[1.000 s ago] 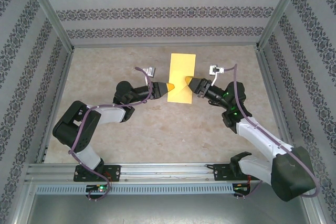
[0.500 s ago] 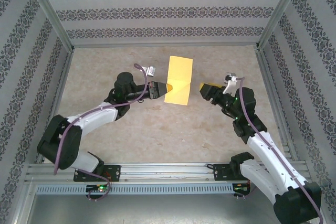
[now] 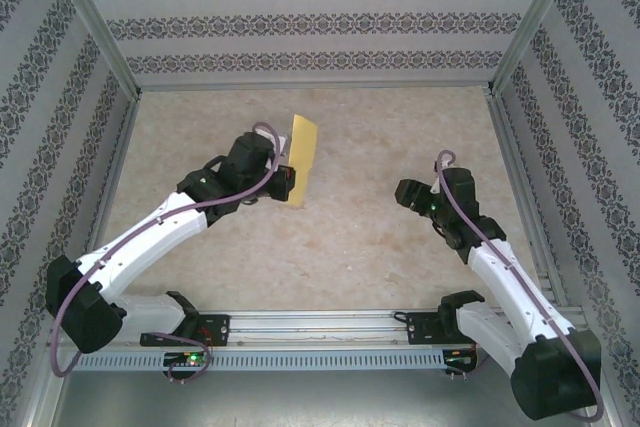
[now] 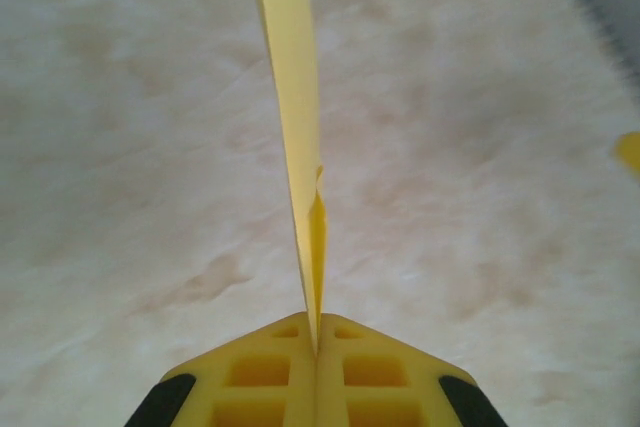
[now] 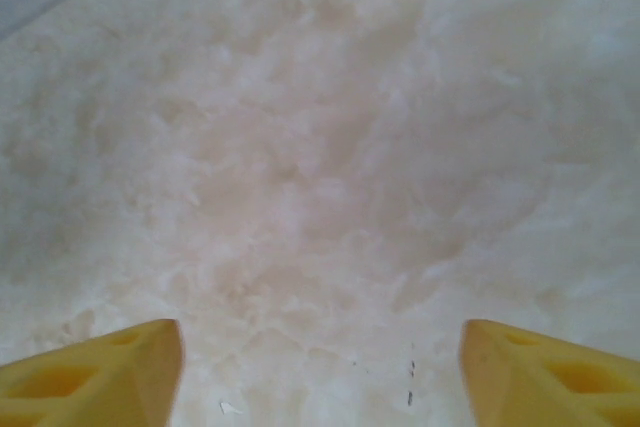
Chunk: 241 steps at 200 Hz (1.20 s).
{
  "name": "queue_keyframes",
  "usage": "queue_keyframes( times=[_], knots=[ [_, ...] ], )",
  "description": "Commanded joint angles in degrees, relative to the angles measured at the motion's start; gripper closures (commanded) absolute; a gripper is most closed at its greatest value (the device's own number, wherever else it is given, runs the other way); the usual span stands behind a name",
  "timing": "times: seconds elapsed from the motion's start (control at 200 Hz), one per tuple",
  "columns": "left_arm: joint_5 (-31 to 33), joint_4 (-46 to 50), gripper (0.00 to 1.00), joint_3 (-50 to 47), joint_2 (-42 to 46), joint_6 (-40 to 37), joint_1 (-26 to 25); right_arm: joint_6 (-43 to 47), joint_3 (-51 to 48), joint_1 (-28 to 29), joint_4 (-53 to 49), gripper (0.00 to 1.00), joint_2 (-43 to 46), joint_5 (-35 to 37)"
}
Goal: Fold a paper plane with a square sheet of paper (fold left side to right side)
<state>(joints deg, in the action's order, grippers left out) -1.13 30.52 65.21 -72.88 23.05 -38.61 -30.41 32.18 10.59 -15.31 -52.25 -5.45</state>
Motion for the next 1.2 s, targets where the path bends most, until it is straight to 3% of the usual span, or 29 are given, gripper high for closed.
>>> queue_keyframes(
  times=[0.0, 0.09, 0.235, 0.425, 0.754, 1.039, 1.199],
  knots=[
    [23.6, 17.3, 1.0, 2.6, -2.2, -1.1, -6.0, 0.5, 2.0, -0.6, -1.6, 0.12, -1.7, -0.6],
    [31.5, 21.0, 1.0, 2.5, -5.3, 3.1, -10.5, -0.3, 1.8, -0.9, -0.3, 0.02, -3.9, -2.0],
    [40.3, 23.0, 1.0, 1.7, -11.2, 9.9, -14.3, -0.1, 2.8, -1.0, 0.3, 0.02, -7.2, -4.6],
    [44.2, 22.3, 1.0, 3.8, -21.6, 16.3, -16.7, 0.1, 3.0, -1.1, 0.4, 0.02, -9.4, -6.0],
    [29.7, 7.7, 1.0, 2.1, -26.6, 19.8, -17.5, -0.3, 2.2, -1.2, 0.8, 0.02, -10.7, -6.5],
    [19.8, 0.9, 0.86, -0.5, -27.1, 21.8, -16.0, -0.7, 2.4, -1.3, 1.3, 0.02, -11.2, -7.7],
    [12.9, -5.0, 0.68, -1.0, -26.7, 21.4, -14.5, -0.4, 2.4, -1.3, 1.2, 0.02, -12.1, -9.5]
  ],
)
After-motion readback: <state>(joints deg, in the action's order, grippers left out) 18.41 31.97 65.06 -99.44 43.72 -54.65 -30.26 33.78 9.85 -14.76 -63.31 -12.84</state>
